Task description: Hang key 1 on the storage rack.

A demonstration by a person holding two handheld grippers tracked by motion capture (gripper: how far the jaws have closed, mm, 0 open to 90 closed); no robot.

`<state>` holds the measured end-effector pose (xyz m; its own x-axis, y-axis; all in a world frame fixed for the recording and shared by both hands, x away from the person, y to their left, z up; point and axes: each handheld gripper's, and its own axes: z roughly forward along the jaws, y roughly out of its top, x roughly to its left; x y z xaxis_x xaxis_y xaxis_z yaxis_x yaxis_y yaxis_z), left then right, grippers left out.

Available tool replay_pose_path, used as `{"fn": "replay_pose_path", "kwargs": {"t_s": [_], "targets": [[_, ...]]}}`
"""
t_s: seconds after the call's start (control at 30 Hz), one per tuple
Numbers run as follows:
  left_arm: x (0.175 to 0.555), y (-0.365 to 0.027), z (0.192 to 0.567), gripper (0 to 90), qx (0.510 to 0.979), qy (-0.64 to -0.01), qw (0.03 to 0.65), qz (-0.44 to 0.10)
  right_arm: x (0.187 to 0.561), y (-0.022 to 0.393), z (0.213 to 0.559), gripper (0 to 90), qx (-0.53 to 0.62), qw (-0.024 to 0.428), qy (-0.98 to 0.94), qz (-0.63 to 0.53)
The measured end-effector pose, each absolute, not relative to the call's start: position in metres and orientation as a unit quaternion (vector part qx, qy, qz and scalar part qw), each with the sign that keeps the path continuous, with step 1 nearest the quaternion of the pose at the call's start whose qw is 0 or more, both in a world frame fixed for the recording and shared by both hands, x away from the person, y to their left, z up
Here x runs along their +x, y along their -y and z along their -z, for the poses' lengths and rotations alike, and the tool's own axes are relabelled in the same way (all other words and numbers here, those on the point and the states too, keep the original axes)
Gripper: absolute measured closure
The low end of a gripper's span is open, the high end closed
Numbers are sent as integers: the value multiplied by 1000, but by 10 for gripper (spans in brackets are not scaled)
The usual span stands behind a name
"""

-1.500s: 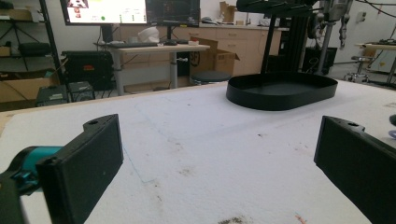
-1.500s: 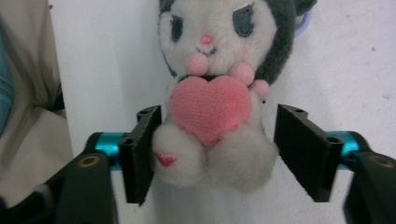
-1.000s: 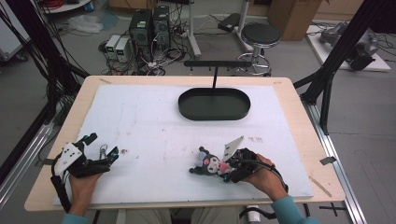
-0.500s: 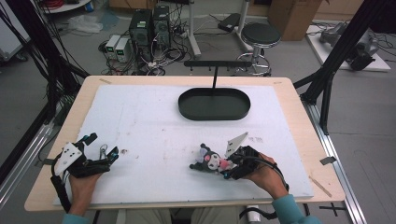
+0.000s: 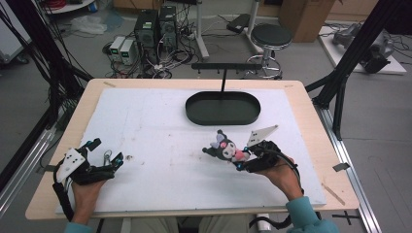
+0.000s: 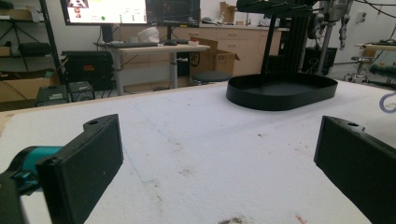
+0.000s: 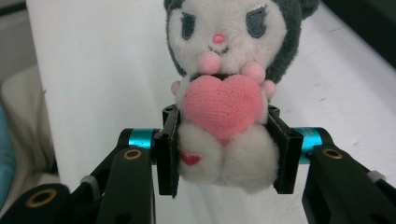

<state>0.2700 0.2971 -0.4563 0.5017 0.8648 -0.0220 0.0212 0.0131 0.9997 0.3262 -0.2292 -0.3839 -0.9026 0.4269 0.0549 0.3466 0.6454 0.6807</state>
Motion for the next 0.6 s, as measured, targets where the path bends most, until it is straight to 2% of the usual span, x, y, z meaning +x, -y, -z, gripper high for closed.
{"fn": "replay_pose_path", "kwargs": {"t_s": [0.6], "targets": [[270, -297, 456, 17, 612, -362, 613, -344, 347, 254, 358, 547, 299, 116, -843, -431]]}}
